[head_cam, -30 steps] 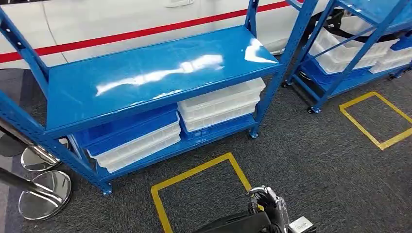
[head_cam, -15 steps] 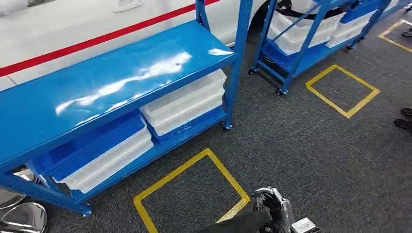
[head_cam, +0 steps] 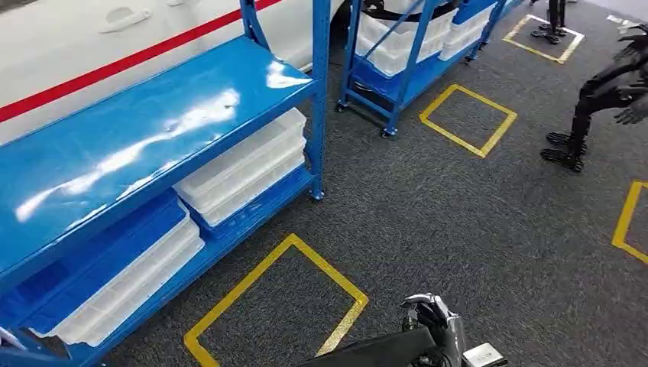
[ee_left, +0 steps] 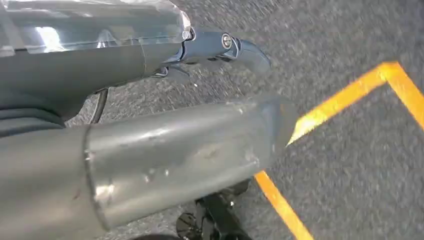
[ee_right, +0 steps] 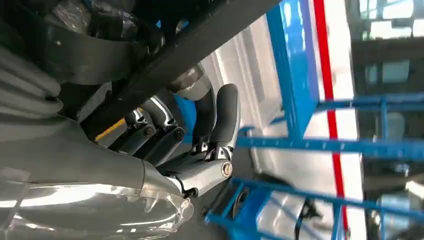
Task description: Take the parts from the cabinet and place them on the table.
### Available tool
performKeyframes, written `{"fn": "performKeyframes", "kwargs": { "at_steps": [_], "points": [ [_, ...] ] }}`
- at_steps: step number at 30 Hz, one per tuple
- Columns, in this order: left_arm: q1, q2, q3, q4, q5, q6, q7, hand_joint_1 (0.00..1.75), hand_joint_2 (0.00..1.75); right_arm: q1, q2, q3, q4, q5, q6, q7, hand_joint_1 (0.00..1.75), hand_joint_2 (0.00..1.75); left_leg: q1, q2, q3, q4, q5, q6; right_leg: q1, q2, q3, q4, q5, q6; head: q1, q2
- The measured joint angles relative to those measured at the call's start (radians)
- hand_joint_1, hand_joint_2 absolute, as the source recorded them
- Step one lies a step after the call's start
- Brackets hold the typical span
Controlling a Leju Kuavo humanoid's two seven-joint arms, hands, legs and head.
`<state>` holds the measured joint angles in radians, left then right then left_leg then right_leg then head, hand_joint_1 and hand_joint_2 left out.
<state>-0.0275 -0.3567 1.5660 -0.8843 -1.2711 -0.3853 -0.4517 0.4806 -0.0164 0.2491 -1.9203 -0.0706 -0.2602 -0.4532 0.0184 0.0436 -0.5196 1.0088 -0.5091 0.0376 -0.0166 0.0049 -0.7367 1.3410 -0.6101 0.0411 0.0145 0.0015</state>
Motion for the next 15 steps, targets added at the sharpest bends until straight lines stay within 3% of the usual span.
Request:
{"fn": "performKeyframes", "kwargs": {
  "at_steps": [1, 3, 4, 5, 9, 10, 11, 12, 14, 15],
  "points": [
    [-0.001, 0.000, 0.000, 0.000, 0.000, 0.000, 0.000, 0.00, 0.00, 0.000, 0.000, 0.000, 0.000, 0.000, 0.000, 0.000, 1.75, 1.75, 0.000, 0.014, 0.001, 0.000, -0.002, -0.002, -0.002, -0.002, 0.020, -0.038, 0.031, 0.001, 0.000, 0.000],
    [-0.004, 0.000, 0.000, 0.003, 0.000, 0.000, 0.000, 0.00, 0.00, 0.001, 0.000, -0.002, 0.000, 0.000, 0.000, 0.000, 1.75, 1.75, 0.000, 0.038, 0.011, -0.001, -0.008, -0.007, -0.003, -0.026, 0.122, -0.220, 0.119, -0.004, 0.000, 0.000],
    [-0.005, 0.000, 0.000, 0.005, 0.000, 0.000, 0.000, 0.00, 0.00, 0.000, 0.000, -0.002, -0.001, -0.005, 0.000, -0.001, 1.75, 1.75, -0.001, 0.046, 0.018, -0.001, -0.011, -0.012, 0.002, -0.072, 0.169, -0.304, 0.134, -0.011, 0.000, 0.000],
    [-0.005, 0.000, 0.000, 0.006, -0.003, 0.000, 0.000, 0.00, 0.00, -0.001, 0.001, -0.002, 0.000, -0.010, 0.000, -0.002, 1.75, 1.75, -0.007, 0.055, 0.020, -0.001, -0.015, -0.019, 0.012, -0.090, 0.171, -0.310, 0.126, -0.022, -0.001, 0.000],
    [-0.011, 0.000, -0.001, 0.013, -0.011, 0.005, 0.000, 0.00, 0.00, 0.001, 0.003, -0.008, -0.003, -0.015, 0.002, -0.008, 1.75, 1.75, -0.007, 0.090, 0.037, -0.013, -0.017, -0.043, 0.018, -0.040, 0.165, -0.325, 0.135, -0.050, -0.001, 0.000],
    [-0.011, 0.002, -0.001, 0.016, -0.014, 0.006, 0.001, 0.00, 0.00, 0.003, 0.007, -0.008, -0.003, -0.015, 0.002, -0.008, 1.75, 1.75, 0.001, 0.050, 0.035, 0.000, -0.031, -0.048, 0.006, -0.032, 0.174, -0.336, 0.144, -0.057, -0.001, 0.000],
    [-0.011, 0.005, -0.001, 0.017, -0.014, 0.009, 0.001, 0.00, 0.00, 0.001, 0.009, -0.009, -0.003, -0.016, 0.000, -0.010, 1.75, 1.75, 0.001, 0.002, 0.019, 0.036, -0.059, -0.048, 0.006, -0.022, 0.175, -0.341, 0.148, -0.064, 0.000, 0.000],
    [-0.010, 0.007, 0.000, 0.021, -0.015, 0.011, 0.004, 0.00, 0.00, -0.003, 0.011, -0.008, -0.003, -0.018, 0.000, -0.010, 1.75, 1.75, 0.002, -0.025, -0.015, 0.110, -0.102, -0.048, 0.008, -0.012, 0.172, -0.341, 0.150, -0.068, -0.001, 0.000],
    [-0.002, 0.013, 0.002, 0.033, -0.012, 0.017, 0.014, 0.00, 0.00, -0.005, 0.016, -0.009, 0.002, -0.020, -0.013, -0.014, 1.75, 1.75, 0.001, -0.038, -0.098, 0.280, -0.170, -0.051, 0.013, 0.016, 0.171, -0.339, 0.149, -0.072, -0.001, 0.000],
    [0.000, 0.016, 0.002, 0.039, -0.010, 0.021, 0.017, 0.00, 0.00, -0.004, 0.016, -0.009, 0.005, -0.025, -0.018, -0.018, 1.75, 1.75, 0.001, -0.038, -0.117, 0.311, -0.165, -0.050, 0.015, 0.031, 0.171, -0.337, 0.149, -0.072, -0.001, 0.000]
  ]
}}
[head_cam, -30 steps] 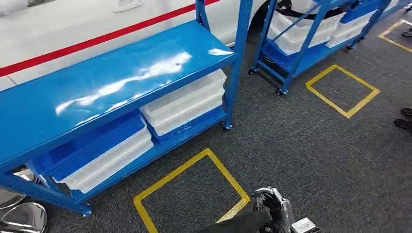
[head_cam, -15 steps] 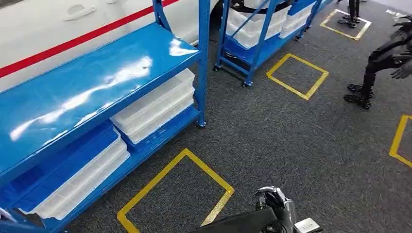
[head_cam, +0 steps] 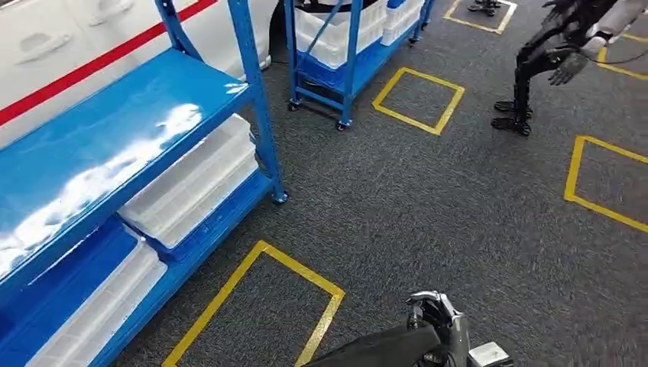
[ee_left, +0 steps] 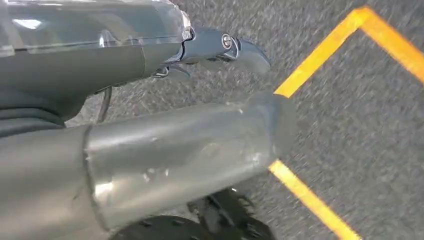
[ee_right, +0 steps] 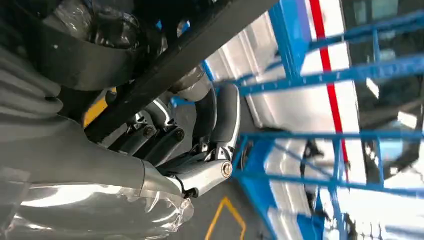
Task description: Take the parts from the cabinet and place them on the table.
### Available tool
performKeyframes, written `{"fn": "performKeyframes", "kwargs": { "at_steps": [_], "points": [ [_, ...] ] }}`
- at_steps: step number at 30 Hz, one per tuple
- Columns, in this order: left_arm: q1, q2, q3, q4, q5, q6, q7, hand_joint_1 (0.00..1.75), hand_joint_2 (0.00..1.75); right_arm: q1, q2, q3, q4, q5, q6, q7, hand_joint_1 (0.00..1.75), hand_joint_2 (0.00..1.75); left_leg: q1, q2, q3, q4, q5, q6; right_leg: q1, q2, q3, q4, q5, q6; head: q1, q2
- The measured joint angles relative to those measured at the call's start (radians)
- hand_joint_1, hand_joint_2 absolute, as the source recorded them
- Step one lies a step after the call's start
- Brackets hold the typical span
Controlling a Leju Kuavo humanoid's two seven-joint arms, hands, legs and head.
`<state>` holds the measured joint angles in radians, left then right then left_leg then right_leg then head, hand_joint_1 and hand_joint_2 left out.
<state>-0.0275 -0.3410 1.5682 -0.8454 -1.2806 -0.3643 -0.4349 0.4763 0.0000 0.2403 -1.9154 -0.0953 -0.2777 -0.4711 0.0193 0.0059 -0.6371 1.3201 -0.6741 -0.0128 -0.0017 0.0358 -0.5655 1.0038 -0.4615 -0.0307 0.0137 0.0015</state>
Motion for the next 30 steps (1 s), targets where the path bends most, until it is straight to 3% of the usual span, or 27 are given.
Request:
{"fn": "performKeyframes", "kwargs": {
  "at_steps": [1, 3, 4, 5, 7, 9, 10, 11, 12, 14, 15, 16, 17, 18, 19, 20, 24, 25, 26, 27, 28, 29, 30],
  "points": [
    [0.002, 0.003, 0.000, 0.006, 0.003, 0.006, 0.002, 0.00, 0.00, 0.000, 0.001, 0.000, 0.004, -0.006, -0.005, -0.005, 1.75, 1.75, 0.000, -0.001, 0.003, -0.018, 0.028, 0.001, 0.001, 0.014, 0.001, 0.002, -0.001, -0.001, 0.000, 0.000],
    [0.003, 0.009, 0.000, 0.013, 0.007, 0.010, 0.002, 0.00, 0.00, -0.001, 0.008, 0.000, 0.010, -0.026, -0.019, -0.012, 1.75, 1.75, 0.000, -0.015, 0.065, -0.176, 0.132, 0.008, 0.001, 0.046, 0.003, 0.009, -0.004, 0.003, 0.000, 0.000],
    [0.003, 0.010, 0.000, 0.016, 0.010, 0.011, 0.002, 0.00, 0.00, -0.001, 0.011, -0.002, 0.011, -0.039, -0.020, -0.013, 1.75, 1.75, 0.000, -0.049, 0.102, -0.265, 0.176, 0.014, 0.001, 0.059, 0.002, 0.016, -0.007, 0.005, 0.000, 0.000],
    [0.002, 0.013, 0.000, 0.017, 0.012, 0.011, 0.002, 0.00, 0.00, -0.003, 0.018, -0.004, 0.015, -0.053, -0.019, -0.015, 1.75, 1.75, 0.001, -0.095, 0.112, -0.295, 0.161, 0.019, 0.005, 0.069, -0.005, 0.024, -0.010, 0.011, 0.000, 0.000],
    [0.004, 0.013, 0.001, 0.019, 0.013, 0.014, 0.005, 0.00, 0.00, -0.003, 0.022, -0.008, 0.017, -0.073, -0.016, -0.019, 1.75, 1.75, -0.005, -0.074, 0.111, -0.301, 0.161, 0.022, -0.004, 0.091, -0.016, 0.028, -0.008, 0.024, 0.000, 0.000],
    [0.001, 0.013, 0.000, 0.020, 0.014, 0.015, 0.005, 0.00, 0.00, 0.000, 0.027, -0.015, 0.021, -0.085, -0.016, -0.023, 1.75, 1.75, -0.006, -0.051, 0.119, -0.310, 0.168, 0.033, -0.004, 0.116, -0.021, 0.023, -0.001, 0.039, 0.000, 0.000],
    [-0.002, 0.012, -0.001, 0.023, 0.014, 0.015, 0.005, 0.00, 0.00, 0.001, 0.028, -0.020, 0.023, -0.088, -0.016, -0.023, 1.75, 1.75, 0.003, -0.032, 0.123, -0.320, 0.177, 0.042, -0.006, 0.083, -0.022, 0.036, -0.008, 0.038, 0.000, 0.000],
    [-0.004, 0.012, -0.001, 0.025, 0.016, 0.016, 0.005, 0.00, 0.00, 0.002, 0.029, -0.023, 0.023, -0.090, -0.016, -0.024, 1.75, 1.75, 0.001, -0.023, 0.125, -0.325, 0.179, 0.049, 0.000, 0.017, -0.038, 0.068, -0.034, 0.043, 0.001, 0.000],
    [-0.002, 0.013, -0.001, 0.026, 0.016, 0.017, 0.005, 0.00, 0.00, -0.001, 0.032, -0.025, 0.024, -0.093, -0.015, -0.024, 1.75, 1.75, -0.001, -0.008, 0.124, -0.325, 0.179, 0.051, -0.002, -0.013, -0.071, 0.130, -0.074, 0.050, 0.000, 0.000],
    [0.002, 0.013, 0.000, 0.030, 0.016, 0.019, 0.007, 0.00, 0.00, -0.005, 0.034, -0.031, 0.028, -0.095, -0.015, -0.024, 1.75, 1.75, -0.003, 0.024, 0.123, -0.325, 0.176, 0.051, -0.011, -0.028, -0.153, 0.293, -0.148, 0.060, 0.001, 0.000],
    [0.002, 0.013, 0.000, 0.032, 0.016, 0.020, 0.008, 0.00, 0.00, -0.004, 0.035, -0.034, 0.030, -0.095, -0.015, -0.024, 1.75, 1.75, -0.003, 0.040, 0.123, -0.324, 0.174, 0.050, -0.014, -0.030, -0.174, 0.335, -0.151, 0.064, 0.000, 0.000],
    [0.002, 0.013, 0.000, 0.035, 0.016, 0.020, 0.008, 0.00, 0.00, -0.003, 0.036, -0.035, 0.031, -0.095, -0.015, -0.024, 1.75, 1.75, -0.003, 0.053, 0.124, -0.324, 0.172, 0.047, -0.018, -0.032, -0.166, 0.322, -0.130, 0.067, 0.001, 0.000],
    [0.000, 0.013, 0.000, 0.038, 0.018, 0.020, 0.009, 0.00, 0.00, -0.004, 0.038, -0.037, 0.032, -0.095, -0.015, -0.024, 1.75, 1.75, -0.003, 0.065, 0.128, -0.324, 0.168, 0.044, -0.022, -0.036, -0.133, 0.260, -0.089, 0.069, 0.000, 0.000],
    [-0.002, 0.013, 0.000, 0.044, 0.020, 0.021, 0.010, 0.00, 0.00, -0.005, 0.039, -0.039, 0.033, -0.094, -0.013, -0.024, 1.75, 1.75, -0.003, 0.077, 0.133, -0.324, 0.165, 0.041, -0.023, -0.047, -0.082, 0.169, -0.046, 0.069, 0.000, 0.000],
    [-0.003, 0.013, 0.000, 0.048, 0.022, 0.021, 0.011, 0.00, 0.00, -0.005, 0.042, -0.041, 0.033, -0.090, -0.010, -0.024, 1.75, 1.75, -0.002, 0.087, 0.140, -0.324, 0.160, 0.037, -0.023, -0.078, -0.023, 0.067, -0.008, 0.067, 0.000, 0.000],
    [-0.003, 0.012, 0.000, 0.049, 0.024, 0.021, 0.012, 0.00, 0.00, -0.007, 0.042, -0.042, 0.035, -0.087, -0.009, -0.025, 1.75, 1.75, -0.006, 0.097, 0.143, -0.326, 0.156, 0.030, -0.013, -0.110, -0.002, 0.032, -0.023, 0.057, 0.000, 0.000],
    [-0.006, 0.008, 0.000, 0.050, 0.027, 0.021, 0.016, 0.00, 0.00, -0.002, 0.047, -0.042, 0.039, -0.079, -0.006, -0.029, 1.75, 1.75, -0.007, 0.131, 0.158, -0.329, 0.151, 0.007, -0.002, -0.070, -0.015, 0.026, -0.015, 0.031, 0.000, 0.000],
    [-0.007, 0.007, -0.001, 0.050, 0.029, 0.020, 0.016, 0.00, 0.00, -0.002, 0.047, -0.042, 0.039, -0.077, -0.006, -0.030, 1.75, 1.75, -0.005, 0.126, 0.156, -0.325, 0.141, -0.001, -0.010, -0.057, -0.007, 0.012, -0.009, 0.021, 0.000, 0.000],
    [-0.009, 0.007, -0.001, 0.050, 0.033, 0.017, 0.017, 0.00, 0.00, -0.002, 0.050, -0.043, 0.039, -0.076, -0.006, -0.033, 1.75, 1.75, 0.000, 0.066, 0.149, -0.298, 0.119, -0.003, -0.011, -0.051, -0.004, 0.008, -0.007, 0.015, 0.000, 0.000],
    [-0.009, 0.007, -0.001, 0.050, 0.034, 0.015, 0.017, 0.00, 0.00, -0.006, 0.051, -0.043, 0.039, -0.074, -0.005, -0.033, 1.75, 1.75, -0.001, 0.030, 0.120, -0.236, 0.081, -0.001, -0.010, -0.043, -0.005, 0.008, -0.006, 0.009, -0.001, 0.000],
    [-0.007, 0.007, -0.001, 0.050, 0.034, 0.013, 0.020, 0.00, 0.00, -0.012, 0.052, -0.043, 0.041, -0.073, -0.005, -0.033, 1.75, 1.75, -0.001, 0.010, 0.076, -0.149, 0.039, -0.001, -0.008, -0.030, -0.007, 0.010, -0.007, 0.005, 0.000, 0.000],
    [-0.004, 0.008, 0.000, 0.050, 0.034, 0.011, 0.020, 0.00, 0.00, -0.017, 0.052, -0.043, 0.044, -0.073, -0.006, -0.033, 1.75, 1.75, -0.001, 0.002, 0.034, -0.066, 0.008, 0.000, -0.004, -0.017, -0.007, 0.011, -0.008, 0.002, 0.000, 0.000],
    [-0.003, 0.008, 0.000, 0.050, 0.034, 0.010, 0.020, 0.00, 0.00, -0.019, 0.052, -0.043, 0.046, -0.073, -0.007, -0.033, 1.75, 1.75, -0.001, 0.001, 0.001, -0.007, -0.003, 0.002, -0.002, -0.003, -0.007, 0.014, -0.009, 0.001, 0.000, 0.000]
  ]
}}
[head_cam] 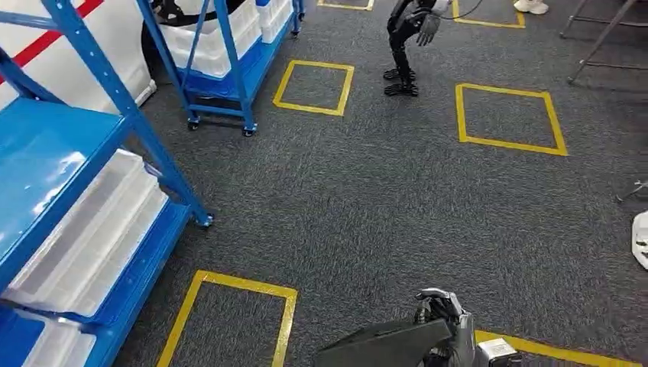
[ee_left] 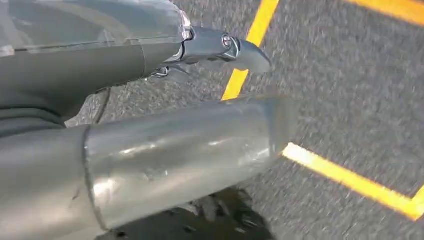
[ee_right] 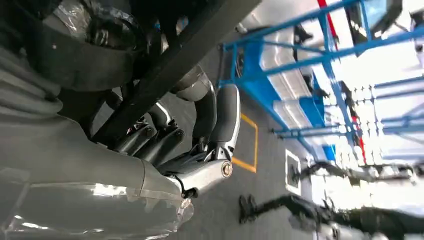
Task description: Take the parts from the cabinet and place them on the table.
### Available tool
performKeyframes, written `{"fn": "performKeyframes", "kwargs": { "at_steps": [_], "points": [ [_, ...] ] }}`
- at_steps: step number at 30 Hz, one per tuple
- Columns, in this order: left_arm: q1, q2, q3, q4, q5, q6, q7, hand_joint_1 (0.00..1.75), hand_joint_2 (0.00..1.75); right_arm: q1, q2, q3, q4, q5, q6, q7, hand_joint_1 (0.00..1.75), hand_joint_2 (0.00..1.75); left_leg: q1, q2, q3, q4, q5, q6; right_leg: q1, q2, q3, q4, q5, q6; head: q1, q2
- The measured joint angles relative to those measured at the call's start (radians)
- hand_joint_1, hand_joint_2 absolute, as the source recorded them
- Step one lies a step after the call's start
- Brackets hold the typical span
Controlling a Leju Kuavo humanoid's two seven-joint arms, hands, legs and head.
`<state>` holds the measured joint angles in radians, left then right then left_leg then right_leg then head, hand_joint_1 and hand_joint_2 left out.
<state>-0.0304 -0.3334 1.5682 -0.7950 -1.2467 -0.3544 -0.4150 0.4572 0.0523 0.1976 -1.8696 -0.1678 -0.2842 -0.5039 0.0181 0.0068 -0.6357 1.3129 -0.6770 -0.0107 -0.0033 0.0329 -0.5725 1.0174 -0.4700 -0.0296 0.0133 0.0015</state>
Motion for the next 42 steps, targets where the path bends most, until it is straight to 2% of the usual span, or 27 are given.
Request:
{"fn": "performKeyframes", "kwargs": {
  "at_steps": [1, 3, 4, 5, 6, 9, 10, 12, 13, 15, 16, 17, 19, 20, 21, 25, 26, 28, 30, 31, 32, 34, 35, 36, 40, 41, 42],
  "points": [
    [0.001, 0.000, 0.000, 0.003, 0.000, -0.001, 0.002, 0.00, 0.00, -0.001, 0.000, 0.000, 0.001, 0.003, -0.004, 0.000, 1.75, 1.75, 0.000, -0.001, -0.013, 0.010, 0.019, 0.003, 0.002, 0.017, 0.000, 0.004, -0.001, -0.002, 0.000, 0.000],
    [0.000, 0.002, 0.000, 0.005, 0.001, 0.000, 0.002, 0.00, 0.00, -0.004, 0.000, 0.001, 0.001, 0.008, -0.006, 0.001, 1.75, 1.75, -0.001, -0.011, 0.032, -0.118, 0.116, 0.011, 0.004, 0.049, 0.003, 0.010, -0.004, -0.001, 0.000, 0.000],
    [0.000, 0.003, 0.000, 0.006, 0.001, 0.000, 0.002, 0.00, 0.00, -0.005, 0.000, 0.001, 0.001, 0.008, -0.006, 0.001, 1.75, 1.75, -0.001, -0.036, 0.069, -0.207, 0.165, 0.017, 0.004, 0.063, 0.005, 0.013, -0.006, 0.001, 0.000, 0.000],
    [0.000, 0.005, 0.000, 0.006, 0.001, 0.000, 0.002, 0.00, 0.00, -0.007, 0.000, 0.001, 0.001, 0.010, -0.006, 0.001, 1.75, 1.75, -0.001, -0.084, 0.092, -0.269, 0.179, 0.024, 0.001, 0.075, 0.004, 0.016, -0.009, 0.004, 0.000, 0.000],
    [0.000, 0.007, 0.000, 0.008, 0.002, 0.000, 0.003, 0.00, 0.00, -0.011, 0.000, 0.002, 0.002, 0.010, -0.006, 0.002, 1.75, 1.75, 0.001, -0.100, 0.097, -0.288, 0.171, 0.020, 0.004, 0.090, -0.002, 0.022, -0.010, 0.011, 0.000, 0.000],
    [-0.004, 0.008, 0.000, 0.010, 0.002, 0.004, 0.003, 0.00, 0.00, -0.009, 0.000, 0.003, 0.001, 0.014, -0.012, 0.008, 1.75, 1.75, -0.009, -0.067, 0.103, -0.289, 0.176, 0.027, -0.007, 0.125, -0.013, 0.013, 0.001, 0.032, 0.000, 0.000],
    [-0.008, 0.008, -0.001, 0.013, 0.002, 0.005, 0.003, 0.00, 0.00, -0.010, 0.000, 0.003, 0.001, 0.015, -0.013, 0.010, 1.75, 1.75, 0.005, -0.049, 0.106, -0.307, 0.186, 0.038, -0.002, 0.129, -0.013, 0.018, -0.001, 0.038, 0.000, 0.000],
    [-0.009, 0.011, -0.002, 0.016, 0.003, 0.009, 0.002, 0.00, 0.00, -0.015, 0.000, 0.003, 0.000, 0.018, -0.019, 0.011, 1.75, 1.75, 0.001, -0.022, 0.111, -0.316, 0.192, 0.051, 0.002, 0.022, -0.048, 0.087, -0.050, 0.039, 0.000, 0.000],
    [-0.008, 0.011, -0.001, 0.018, 0.003, 0.010, 0.002, 0.00, 0.00, -0.020, 0.000, 0.005, 0.000, 0.018, -0.022, 0.012, 1.75, 1.75, -0.002, -0.005, 0.110, -0.316, 0.191, 0.053, -0.001, -0.006, -0.087, 0.163, -0.091, 0.044, 0.001, 0.000],
    [-0.004, 0.013, -0.001, 0.020, 0.003, 0.010, 0.002, 0.00, 0.00, -0.021, -0.001, 0.006, 0.000, 0.018, -0.023, 0.012, 1.75, 1.75, -0.007, 0.029, 0.109, -0.316, 0.188, 0.053, -0.009, -0.024, -0.160, 0.305, -0.143, 0.052, 0.001, 0.000],
    [-0.004, 0.013, -0.001, 0.021, 0.003, 0.010, 0.002, 0.00, 0.00, -0.020, -0.001, 0.006, 0.000, 0.018, -0.023, 0.012, 1.75, 1.75, -0.007, 0.043, 0.110, -0.316, 0.186, 0.052, -0.013, -0.027, -0.168, 0.320, -0.136, 0.056, 0.001, 0.000],
    [-0.006, 0.014, -0.001, 0.024, 0.003, 0.010, 0.002, 0.00, 0.00, -0.020, -0.001, 0.006, 0.000, 0.018, -0.023, 0.012, 1.75, 1.75, -0.007, 0.057, 0.111, -0.316, 0.184, 0.050, -0.017, -0.030, -0.151, 0.285, -0.106, 0.059, 0.000, 0.000],
    [-0.008, 0.015, -0.001, 0.027, 0.003, 0.010, 0.002, 0.00, 0.00, -0.020, -0.001, 0.006, 0.000, 0.018, -0.024, 0.012, 1.75, 1.75, -0.007, 0.080, 0.119, -0.316, 0.178, 0.043, -0.020, -0.056, -0.052, 0.110, -0.021, 0.060, 0.001, 0.000],
    [-0.008, 0.016, -0.001, 0.030, 0.003, 0.010, 0.002, 0.00, 0.00, -0.021, -0.002, 0.006, 0.000, 0.018, -0.026, 0.012, 1.75, 1.75, -0.008, 0.091, 0.129, -0.315, 0.173, 0.037, -0.017, -0.111, 0.002, 0.014, -0.002, 0.054, 0.001, 0.000],
    [-0.008, 0.017, -0.001, 0.032, 0.003, 0.013, 0.002, 0.00, 0.00, -0.023, -0.002, 0.007, 0.000, 0.018, -0.028, 0.013, 1.75, 1.75, -0.015, 0.098, 0.128, -0.315, 0.168, 0.029, -0.011, -0.128, 0.004, 0.011, -0.008, 0.049, 0.000, 0.000],
    [-0.016, 0.018, -0.005, 0.042, -0.005, 0.019, -0.002, 0.00, 0.00, -0.015, -0.002, 0.008, -0.006, 0.021, -0.046, 0.013, 1.75, 1.75, -0.009, 0.139, 0.152, -0.322, 0.161, 0.005, -0.001, -0.072, 0.000, 0.000, -0.005, 0.026, 0.000, 0.000],
    [-0.014, 0.019, -0.010, 0.043, -0.011, 0.026, -0.003, 0.00, 0.00, -0.003, -0.002, 0.008, -0.017, 0.021, -0.046, 0.015, 1.75, 1.75, 0.000, 0.107, 0.150, -0.309, 0.146, -0.001, -0.013, -0.061, 0.011, -0.011, 0.002, 0.017, 0.000, 0.000],
    [-0.015, 0.020, -0.013, 0.053, -0.017, 0.042, -0.004, 0.00, 0.00, -0.001, -0.001, 0.005, -0.034, 0.017, -0.044, 0.031, 1.75, 1.75, 0.002, 0.021, 0.095, -0.187, 0.070, -0.003, -0.011, -0.038, 0.010, -0.013, 0.004, 0.005, 0.000, 0.000],
    [-0.011, 0.023, -0.016, 0.065, -0.022, 0.055, -0.003, 0.00, 0.00, 0.001, 0.001, 0.002, -0.040, 0.016, -0.040, 0.045, 1.75, 1.75, 0.002, 0.000, 0.018, -0.031, 0.007, -0.004, -0.006, -0.009, 0.010, -0.012, 0.002, 0.002, 0.000, 0.000],
    [-0.010, 0.024, -0.019, 0.071, -0.023, 0.058, -0.003, 0.00, 0.00, 0.005, 0.001, 0.000, -0.044, 0.015, -0.039, 0.048, 1.75, 1.75, 0.002, -0.001, -0.006, 0.007, 0.009, -0.004, -0.003, 0.007, 0.010, -0.010, 0.002, 0.001, 0.000, 0.000],
    [-0.010, 0.025, -0.021, 0.077, -0.024, 0.064, -0.003, 0.00, 0.00, 0.007, 0.002, -0.002, -0.047, 0.015, -0.039, 0.050, 1.75, 1.75, 0.002, -0.001, -0.003, -0.014, 0.042, -0.002, -0.002, 0.025, 0.012, -0.007, 0.000, 0.002, 0.000, 0.000],
    [-0.011, 0.027, -0.026, 0.085, -0.024, 0.071, -0.003, 0.00, 0.00, 0.011, 0.003, -0.007, -0.053, 0.016, -0.037, 0.053, 1.75, 1.75, 0.002, -0.015, 0.058, -0.170, 0.145, 0.004, -0.003, 0.057, 0.014, 0.004, -0.005, 0.006, 0.000, 0.000],
    [-0.011, 0.028, -0.026, 0.087, -0.024, 0.072, -0.003, 0.00, 0.00, 0.012, 0.005, -0.009, -0.056, 0.017, -0.034, 0.055, 1.75, 1.75, 0.003, -0.044, 0.092, -0.254, 0.187, 0.007, -0.004, 0.069, 0.013, 0.010, -0.010, 0.009, 0.000, 0.000],
    [-0.012, 0.029, -0.026, 0.089, -0.024, 0.073, -0.003, 0.00, 0.00, 0.012, 0.006, -0.010, -0.058, 0.017, -0.032, 0.058, 1.75, 1.75, 0.002, -0.092, 0.102, -0.277, 0.164, 0.008, -0.001, 0.079, 0.009, 0.015, -0.014, 0.015, 0.000, 0.000],
    [-0.013, 0.026, -0.029, 0.094, -0.023, 0.072, -0.003, 0.00, 0.00, 0.029, 0.011, -0.023, -0.069, 0.035, -0.020, 0.064, 1.75, 1.75, -0.004, -0.057, 0.109, -0.294, 0.173, 0.024, -0.010, 0.125, -0.007, 0.012, -0.005, 0.044, 0.000, 0.000],
    [-0.014, 0.023, -0.032, 0.093, -0.022, 0.069, -0.003, 0.00, 0.00, 0.035, 0.013, -0.028, -0.072, 0.039, -0.013, 0.063, 1.75, 1.75, 0.005, -0.042, 0.113, -0.306, 0.180, 0.034, -0.012, 0.097, -0.006, 0.023, -0.012, 0.044, 0.000, 0.000],
    [-0.014, 0.023, -0.034, 0.093, -0.021, 0.067, -0.003, 0.00, 0.00, 0.041, 0.014, -0.033, -0.074, 0.042, -0.009, 0.063, 1.75, 1.75, 0.002, -0.031, 0.118, -0.311, 0.181, 0.037, -0.004, 0.022, -0.017, 0.048, -0.030, 0.047, 0.001, 0.000]
  ]
}}
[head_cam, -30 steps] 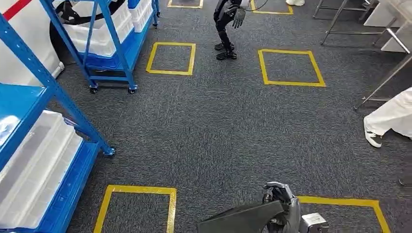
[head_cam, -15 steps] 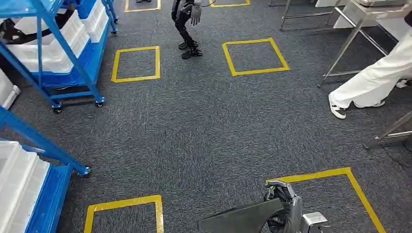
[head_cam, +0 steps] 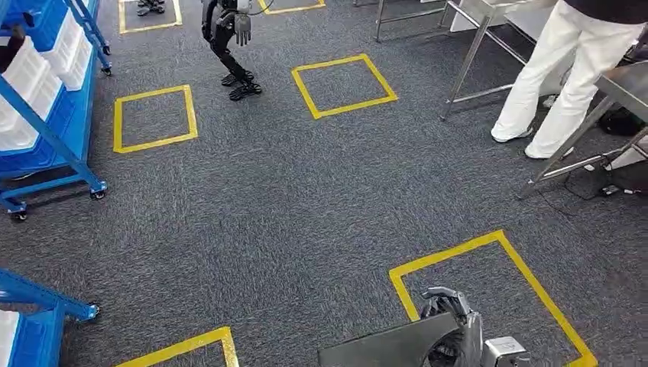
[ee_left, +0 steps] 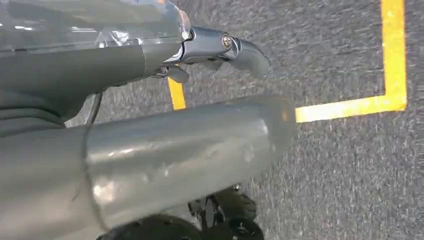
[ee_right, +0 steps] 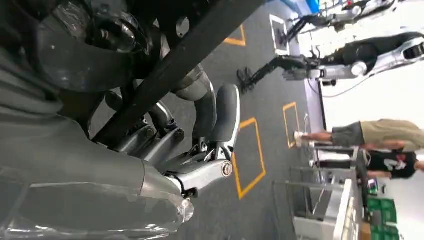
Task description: Take the parts from the cabinet and place them on the table.
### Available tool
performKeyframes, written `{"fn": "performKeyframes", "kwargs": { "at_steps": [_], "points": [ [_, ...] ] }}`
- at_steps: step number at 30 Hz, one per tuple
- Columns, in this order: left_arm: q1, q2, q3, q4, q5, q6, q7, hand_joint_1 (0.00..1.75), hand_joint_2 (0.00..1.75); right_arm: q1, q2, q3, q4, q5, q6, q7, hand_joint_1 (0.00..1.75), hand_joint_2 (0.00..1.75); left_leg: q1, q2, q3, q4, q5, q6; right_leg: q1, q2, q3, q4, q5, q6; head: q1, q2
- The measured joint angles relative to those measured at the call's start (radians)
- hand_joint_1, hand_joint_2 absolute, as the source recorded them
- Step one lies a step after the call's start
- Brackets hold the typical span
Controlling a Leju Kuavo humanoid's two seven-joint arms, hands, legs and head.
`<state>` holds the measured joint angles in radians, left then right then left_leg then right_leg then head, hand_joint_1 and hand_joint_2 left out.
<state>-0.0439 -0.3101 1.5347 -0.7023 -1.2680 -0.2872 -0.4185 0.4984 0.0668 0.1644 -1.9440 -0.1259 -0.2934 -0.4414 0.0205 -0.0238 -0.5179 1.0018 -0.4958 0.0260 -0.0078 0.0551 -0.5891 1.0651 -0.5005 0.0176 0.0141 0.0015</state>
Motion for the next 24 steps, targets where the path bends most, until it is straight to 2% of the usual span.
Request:
{"fn": "performKeyframes", "kwargs": {
  "at_steps": [1, 2, 3, 4, 5, 6, 7, 8, 9, 10, 13, 14, 15, 16, 17, 18, 19, 20, 21, 22, 23, 24],
  "points": [
    [0.003, -0.002, 0.000, -0.001, 0.000, -0.001, 0.000, 0.00, 0.00, 0.000, 0.002, -0.002, -0.002, 0.002, 0.005, 0.000, 1.75, 1.75, -0.002, 0.016, 0.001, 0.000, -0.001, 0.005, 0.000, -0.034, -0.033, 0.061, -0.040, 0.004, 0.000, 0.000],
    [0.008, -0.003, 0.000, -0.002, 0.000, -0.003, 0.000, 0.00, 0.00, -0.001, 0.002, -0.005, -0.002, 0.003, 0.006, 0.000, 1.75, 1.75, -0.004, 0.033, 0.000, 0.001, -0.003, 0.008, -0.002, -0.046, -0.076, 0.145, -0.082, 0.008, 0.000, 0.000],
    [0.011, -0.005, 0.000, -0.002, 0.000, -0.003, 0.000, 0.00, 0.00, 0.002, 0.003, -0.007, -0.002, 0.003, 0.006, 0.000, 1.75, 1.75, -0.006, 0.051, -0.001, 0.001, -0.005, 0.010, -0.004, -0.048, -0.118, 0.225, -0.111, 0.011, 0.000, 0.000],
    [0.012, -0.006, 0.000, -0.002, 0.000, -0.005, 0.000, 0.00, 0.00, 0.006, 0.004, -0.010, -0.002, 0.004, 0.007, 0.000, 1.75, 1.75, -0.007, 0.066, 0.000, 0.001, -0.007, 0.010, -0.006, -0.049, -0.143, 0.270, -0.117, 0.013, 0.000, 0.000],
    [0.012, -0.007, 0.000, -0.002, 0.000, -0.007, 0.000, 0.00, 0.00, 0.008, 0.006, -0.013, -0.002, 0.005, 0.007, 0.000, 1.75, 1.75, -0.007, 0.079, 0.002, 0.001, -0.009, 0.008, -0.007, -0.050, -0.142, 0.266, -0.099, 0.015, 0.000, 0.000],
    [0.011, -0.008, 0.000, -0.002, 0.000, -0.011, 0.000, 0.00, 0.00, 0.011, 0.008, -0.016, -0.002, 0.006, 0.007, 0.000, 1.75, 1.75, -0.007, 0.092, 0.004, 0.001, -0.013, 0.007, -0.007, -0.054, -0.117, 0.214, -0.060, 0.015, 0.000, 0.000],
    [0.010, -0.010, -0.001, -0.002, 0.000, -0.015, 0.000, 0.00, 0.00, 0.012, 0.010, -0.019, -0.002, 0.008, 0.010, 0.000, 1.75, 1.75, -0.007, 0.105, 0.011, 0.001, -0.017, 0.004, -0.007, -0.064, -0.069, 0.126, -0.013, 0.012, 0.000, 0.000],
    [0.010, -0.013, -0.002, -0.003, -0.001, -0.017, 0.002, 0.00, 0.00, 0.012, 0.010, -0.023, -0.002, 0.011, 0.016, 0.000, 1.75, 1.75, -0.007, 0.117, 0.018, 0.001, -0.022, 0.001, -0.006, -0.092, -0.015, 0.028, 0.027, 0.008, 0.000, 0.000],
    [0.011, -0.014, -0.002, -0.005, -0.003, -0.015, 0.004, 0.00, 0.00, 0.009, 0.012, -0.026, -0.003, 0.011, 0.021, 0.001, 1.75, 1.75, -0.012, 0.125, 0.024, 0.002, -0.026, -0.005, 0.004, -0.156, 0.011, -0.029, 0.019, -0.003, 0.000, 0.000],
    [0.011, -0.013, -0.002, -0.004, -0.004, -0.007, 0.004, 0.00, 0.00, 0.006, 0.016, -0.030, -0.003, 0.012, 0.025, 0.005, 1.75, 1.75, -0.017, 0.133, 0.025, 0.003, -0.033, -0.012, 0.007, -0.145, 0.013, -0.031, 0.024, -0.010, 0.000, 0.000],
    [0.001, -0.002, -0.011, 0.023, -0.006, 0.015, 0.003, 0.00, 0.00, 0.002, 0.021, -0.040, -0.010, 0.016, 0.024, 0.017, 1.75, 1.75, -0.017, 0.166, 0.042, -0.004, -0.038, -0.026, 0.013, -0.106, 0.006, -0.030, 0.021, -0.025, 0.000, 0.000],
    [0.000, 0.005, -0.016, 0.029, -0.006, 0.023, 0.002, 0.00, 0.00, 0.001, 0.023, -0.042, -0.012, 0.019, 0.024, 0.019, 1.75, 1.75, -0.011, 0.152, 0.040, 0.003, -0.046, -0.034, -0.001, -0.091, 0.014, -0.041, 0.029, -0.036, 0.000, 0.000],
    [-0.001, 0.013, -0.016, 0.038, -0.006, 0.030, 0.001, 0.00, 0.00, 0.001, 0.025, -0.044, -0.013, 0.021, 0.024, 0.019, 1.75, 1.75, -0.009, 0.091, 0.033, 0.030, -0.064, -0.038, 0.001, -0.083, 0.015, -0.044, 0.031, -0.040, 0.000, 0.000],
    [-0.001, 0.015, -0.016, 0.049, -0.006, 0.035, -0.001, 0.00, 0.00, -0.003, 0.026, -0.044, -0.013, 0.024, 0.024, 0.021, 1.75, 1.75, -0.008, 0.055, 0.005, 0.087, -0.100, -0.040, 0.001, -0.074, 0.014, -0.044, 0.032, -0.048, -0.001, 0.000],
    [0.002, 0.025, -0.016, 0.061, -0.006, 0.040, -0.001, 0.00, 0.00, -0.008, 0.027, -0.044, -0.013, 0.024, 0.024, 0.021, 1.75, 1.75, -0.007, 0.038, -0.035, 0.168, -0.141, -0.041, 0.001, -0.059, 0.012, -0.043, 0.033, -0.050, -0.001, 0.000],
    [0.005, 0.029, -0.016, 0.070, -0.006, 0.044, -0.001, 0.00, 0.00, -0.008, 0.028, -0.044, -0.013, 0.025, 0.024, 0.021, 1.75, 1.75, -0.007, 0.032, -0.079, 0.252, -0.173, -0.043, 0.003, -0.043, 0.011, -0.042, 0.032, -0.052, -0.001, 0.000],
    [0.006, 0.034, -0.016, 0.081, -0.006, 0.048, -0.001, 0.00, 0.00, -0.007, 0.028, -0.044, -0.013, 0.025, 0.023, 0.021, 1.75, 1.75, -0.007, 0.031, -0.114, 0.310, -0.182, -0.044, 0.005, -0.027, 0.012, -0.041, 0.031, -0.053, -0.001, 0.000],
    [0.008, 0.038, -0.016, 0.091, -0.006, 0.051, -0.001, 0.00, 0.00, -0.006, 0.029, -0.044, -0.013, 0.025, 0.023, 0.021, 1.75, 1.75, -0.007, 0.031, -0.125, 0.318, -0.163, -0.043, 0.005, -0.012, 0.013, -0.040, 0.031, -0.053, -0.001, 0.000],
    [0.008, 0.044, -0.016, 0.100, -0.006, 0.057, -0.001, 0.00, 0.00, -0.006, 0.029, -0.045, -0.013, 0.026, 0.022, 0.020, 1.75, 1.75, -0.007, 0.029, -0.116, 0.278, -0.124, -0.041, 0.005, 0.004, 0.015, -0.038, 0.030, -0.053, -0.001, 0.000],
    [0.007, 0.052, -0.016, 0.111, -0.007, 0.061, -0.002, 0.00, 0.00, -0.006, 0.029, -0.045, -0.013, 0.025, 0.022, 0.019, 1.75, 1.75, -0.007, 0.024, -0.087, 0.200, -0.069, -0.038, 0.005, 0.021, 0.017, -0.036, 0.029, -0.051, -0.001, 0.000],
    [0.007, 0.058, -0.016, 0.120, -0.008, 0.065, -0.002, 0.00, 0.00, -0.006, 0.029, -0.045, -0.013, 0.025, 0.022, 0.019, 1.75, 1.75, -0.007, 0.007, -0.052, 0.112, -0.019, -0.034, 0.004, 0.035, 0.019, -0.033, 0.027, -0.049, -0.001, 0.000],
    [0.008, 0.066, -0.016, 0.126, -0.009, 0.069, -0.002, 0.00, 0.00, -0.006, 0.029, -0.045, -0.013, 0.024, 0.022, 0.019, 1.75, 1.75, -0.005, -0.046, -0.028, 0.041, 0.004, -0.030, 0.001, 0.045, 0.016, -0.030, 0.025, -0.046, 0.000, 0.000]
  ]
}}
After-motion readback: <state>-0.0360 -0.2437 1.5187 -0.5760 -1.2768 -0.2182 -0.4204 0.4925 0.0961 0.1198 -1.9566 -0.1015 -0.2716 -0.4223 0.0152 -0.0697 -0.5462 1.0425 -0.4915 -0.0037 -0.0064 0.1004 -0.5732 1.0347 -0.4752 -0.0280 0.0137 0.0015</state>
